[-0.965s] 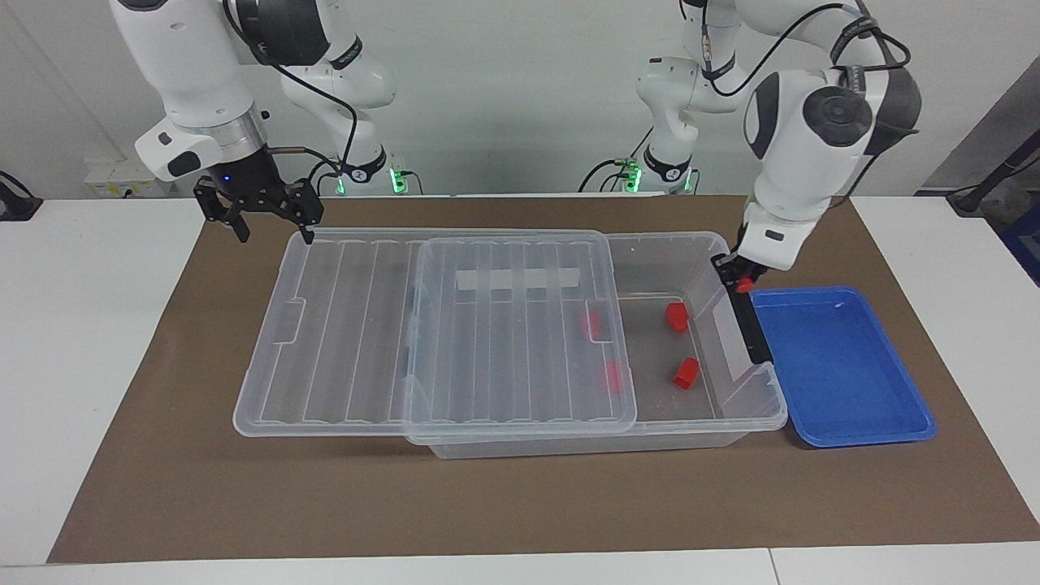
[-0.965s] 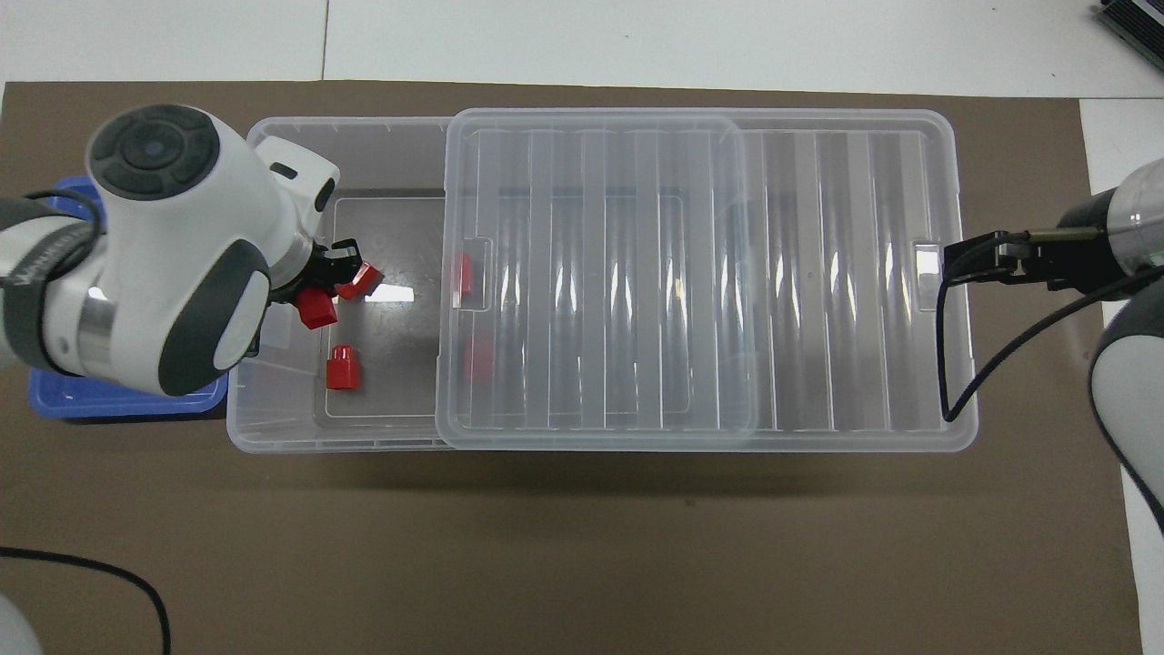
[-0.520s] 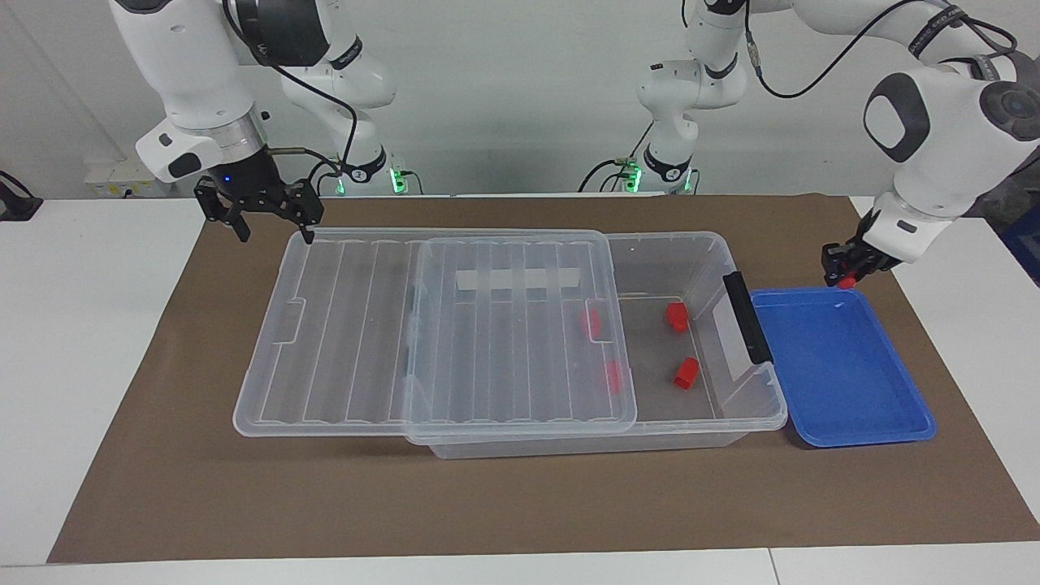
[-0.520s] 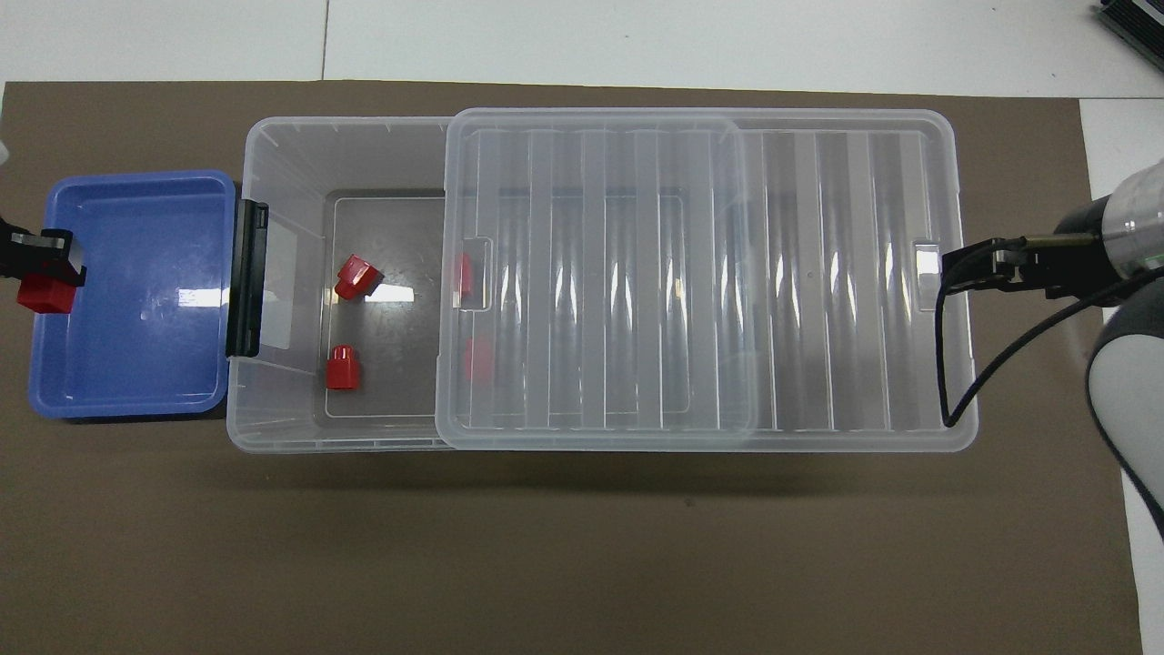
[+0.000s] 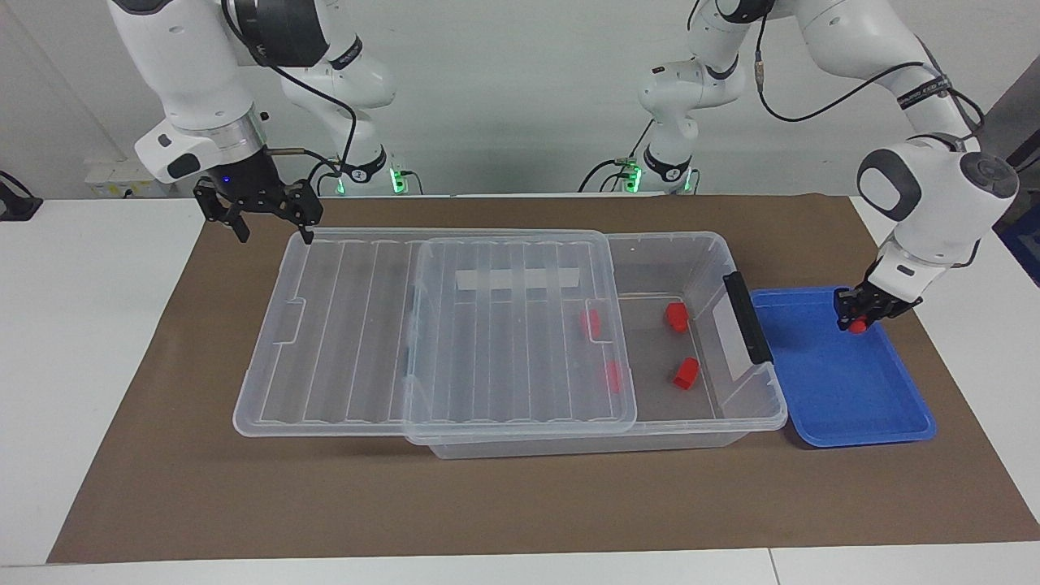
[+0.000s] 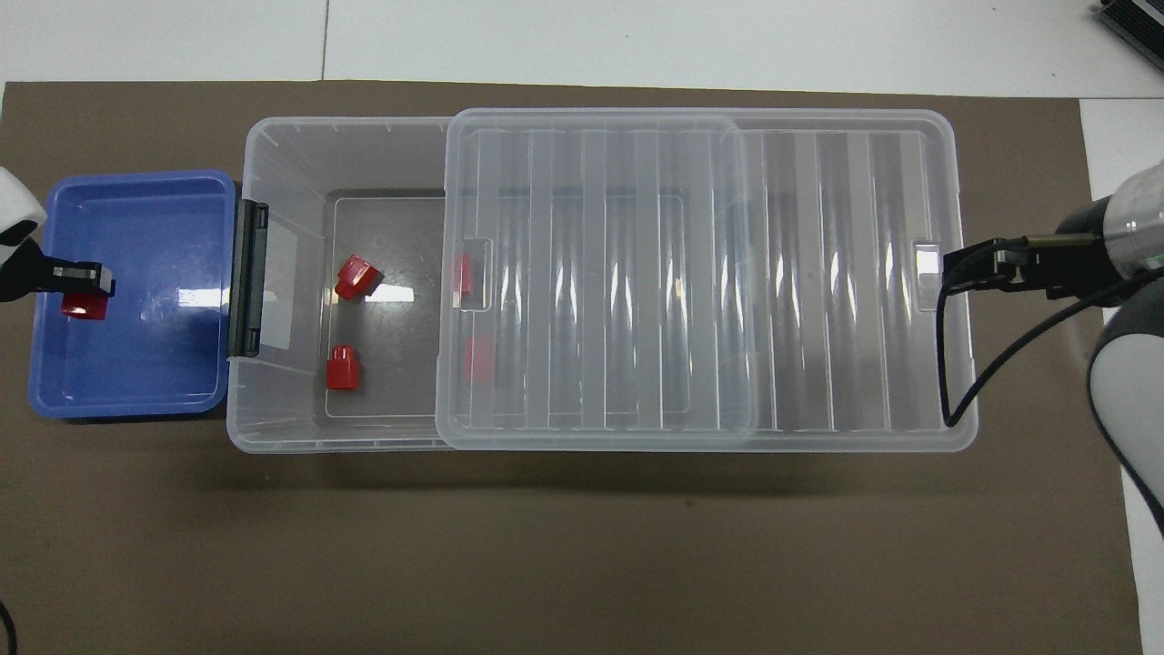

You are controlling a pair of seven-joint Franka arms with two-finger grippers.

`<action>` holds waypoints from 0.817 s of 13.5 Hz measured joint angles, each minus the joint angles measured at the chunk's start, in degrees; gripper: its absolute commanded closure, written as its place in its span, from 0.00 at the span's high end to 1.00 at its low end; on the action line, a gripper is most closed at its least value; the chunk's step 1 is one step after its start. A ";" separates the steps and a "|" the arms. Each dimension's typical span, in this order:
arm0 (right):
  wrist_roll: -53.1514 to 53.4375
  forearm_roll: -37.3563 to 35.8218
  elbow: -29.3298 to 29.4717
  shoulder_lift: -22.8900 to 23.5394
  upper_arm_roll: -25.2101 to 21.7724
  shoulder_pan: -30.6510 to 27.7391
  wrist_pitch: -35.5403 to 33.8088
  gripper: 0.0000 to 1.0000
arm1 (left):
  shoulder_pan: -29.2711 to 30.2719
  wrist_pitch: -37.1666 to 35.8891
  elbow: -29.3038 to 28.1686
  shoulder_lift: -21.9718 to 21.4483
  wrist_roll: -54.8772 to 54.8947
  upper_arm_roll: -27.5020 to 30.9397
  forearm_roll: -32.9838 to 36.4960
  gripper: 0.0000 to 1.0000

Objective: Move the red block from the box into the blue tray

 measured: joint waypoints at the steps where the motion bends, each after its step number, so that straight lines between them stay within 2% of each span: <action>1: 0.00 0.00 0.00 0.00 0.00 0.00 0.00 1.00 | 0.03 1.92 -0.56 0.91 0.06 -0.04 -0.66 0.00; 5: 0.00 0.00 -0.02 0.00 -0.02 -0.02 -0.02 0.99 | 0.00 9.42 -3.12 3.75 0.07 -0.39 -0.98 0.00; 6: 0.00 0.00 -0.02 0.00 -0.02 -0.02 -0.02 0.77 | 0.00 11.12 -3.87 4.28 0.08 -0.39 -0.99 0.00; 8: 0.00 0.00 -0.27 -0.01 -0.08 -0.40 0.49 0.02 | 0.01 13.28 -5.15 4.91 0.50 -0.39 -0.99 0.00; 11: 0.00 0.01 -3.34 0.03 -0.20 -2.79 6.14 0.00 | 0.13 15.72 -6.92 4.97 1.37 -0.30 -1.00 0.00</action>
